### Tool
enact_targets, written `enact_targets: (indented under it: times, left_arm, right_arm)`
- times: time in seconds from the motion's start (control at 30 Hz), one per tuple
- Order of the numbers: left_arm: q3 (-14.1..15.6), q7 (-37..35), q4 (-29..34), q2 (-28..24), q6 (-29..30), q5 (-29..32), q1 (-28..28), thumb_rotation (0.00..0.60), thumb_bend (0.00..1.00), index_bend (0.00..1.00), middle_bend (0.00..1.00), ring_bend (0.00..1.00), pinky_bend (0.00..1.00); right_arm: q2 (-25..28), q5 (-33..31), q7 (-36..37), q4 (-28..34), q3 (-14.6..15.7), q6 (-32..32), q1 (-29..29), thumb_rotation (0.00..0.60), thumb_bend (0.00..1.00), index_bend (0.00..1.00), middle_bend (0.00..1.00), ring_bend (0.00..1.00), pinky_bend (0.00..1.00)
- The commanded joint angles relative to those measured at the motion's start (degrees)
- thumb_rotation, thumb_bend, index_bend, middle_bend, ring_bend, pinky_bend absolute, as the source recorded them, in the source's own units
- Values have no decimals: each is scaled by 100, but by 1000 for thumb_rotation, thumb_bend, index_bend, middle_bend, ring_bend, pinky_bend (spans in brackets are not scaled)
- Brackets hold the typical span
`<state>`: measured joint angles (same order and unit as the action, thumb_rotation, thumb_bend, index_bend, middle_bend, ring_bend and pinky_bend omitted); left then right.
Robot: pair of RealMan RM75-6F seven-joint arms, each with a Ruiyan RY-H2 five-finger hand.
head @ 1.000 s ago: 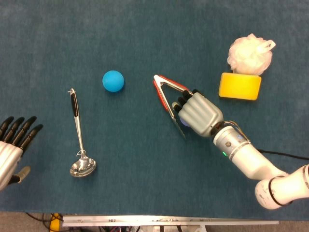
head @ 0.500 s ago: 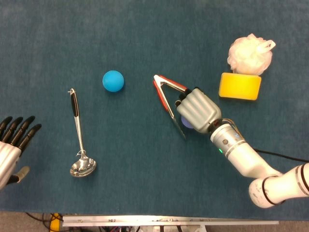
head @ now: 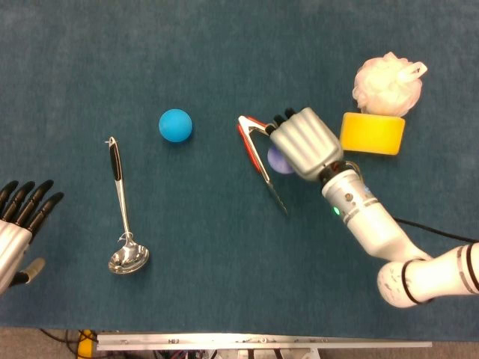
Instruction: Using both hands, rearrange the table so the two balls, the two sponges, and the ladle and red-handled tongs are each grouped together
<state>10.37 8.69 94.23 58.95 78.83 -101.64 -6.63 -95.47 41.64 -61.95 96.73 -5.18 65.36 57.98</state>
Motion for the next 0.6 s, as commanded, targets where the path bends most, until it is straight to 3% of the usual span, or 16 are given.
enact_targets:
  times: [0.03,0.37,0.6]
  left_arm:
    - [2,13,12,-11,-1,3,5,600,223,0,0,0,34]
    - [5,108,115,-77,2,-4,20,600,223,0,0,0,34]
    - [10,120,139,-93,17,-11,39,600,223,0,0,0,34]
  right_arm:
    - [-118,-96,40,-85,-145,-22,78,600,54,538,423,372,597]
    - [-599,-515,-530,-147,-467,131,523,600,52,538,422,370,597]
    - [-1116,-840,-1251,-455,-457,376,891,600,53,538,401,330,548]
